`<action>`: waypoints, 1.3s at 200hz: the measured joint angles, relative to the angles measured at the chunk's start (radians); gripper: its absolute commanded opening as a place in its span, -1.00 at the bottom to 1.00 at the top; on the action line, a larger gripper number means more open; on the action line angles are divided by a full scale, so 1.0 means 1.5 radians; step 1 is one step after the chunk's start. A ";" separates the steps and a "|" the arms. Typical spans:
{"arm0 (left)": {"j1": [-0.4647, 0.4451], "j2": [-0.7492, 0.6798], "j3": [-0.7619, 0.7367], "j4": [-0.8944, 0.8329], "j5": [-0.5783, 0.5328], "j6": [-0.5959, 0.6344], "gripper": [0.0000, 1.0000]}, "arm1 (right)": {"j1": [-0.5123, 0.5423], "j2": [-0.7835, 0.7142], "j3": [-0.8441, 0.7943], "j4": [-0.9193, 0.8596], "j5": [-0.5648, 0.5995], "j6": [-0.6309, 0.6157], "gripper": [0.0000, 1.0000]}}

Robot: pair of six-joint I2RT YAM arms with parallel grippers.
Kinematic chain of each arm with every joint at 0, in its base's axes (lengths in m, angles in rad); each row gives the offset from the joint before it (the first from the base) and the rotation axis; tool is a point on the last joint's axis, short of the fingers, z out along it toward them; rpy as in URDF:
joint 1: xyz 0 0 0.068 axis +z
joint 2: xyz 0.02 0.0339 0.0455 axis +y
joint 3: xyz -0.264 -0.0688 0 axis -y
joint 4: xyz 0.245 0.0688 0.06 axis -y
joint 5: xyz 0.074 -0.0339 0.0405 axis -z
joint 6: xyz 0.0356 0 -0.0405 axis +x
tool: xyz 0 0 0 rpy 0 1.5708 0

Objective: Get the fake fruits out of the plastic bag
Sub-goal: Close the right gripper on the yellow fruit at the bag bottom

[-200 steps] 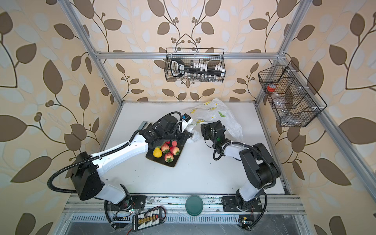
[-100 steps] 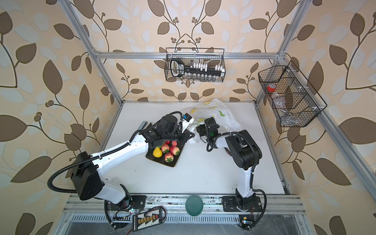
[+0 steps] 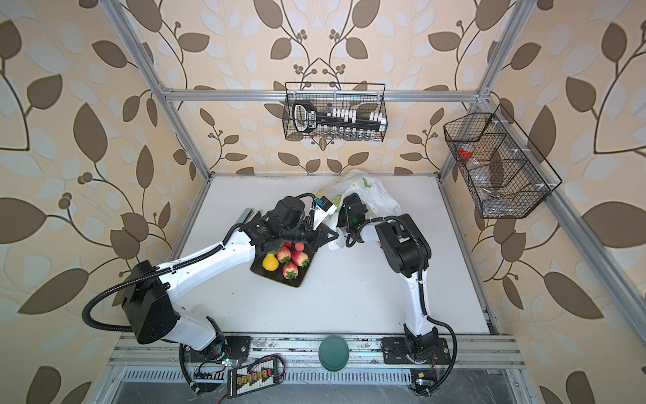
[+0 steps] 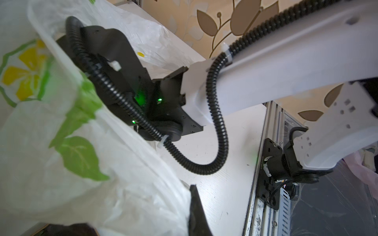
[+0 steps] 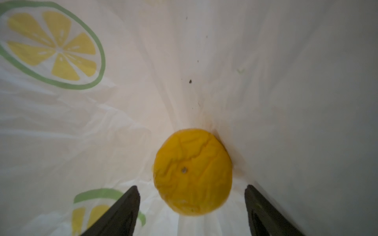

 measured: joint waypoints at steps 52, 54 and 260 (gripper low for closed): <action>0.000 0.018 0.001 0.014 0.031 0.002 -1.00 | 0.007 0.047 0.127 -0.138 -0.053 -0.082 0.57; 0.000 0.018 0.001 0.016 0.032 0.001 -1.00 | 0.008 0.049 0.133 -0.144 -0.055 -0.088 0.57; 0.001 -0.002 -0.043 0.057 -0.001 -0.024 -1.00 | -0.001 0.054 0.196 -0.296 -0.082 -0.300 -0.30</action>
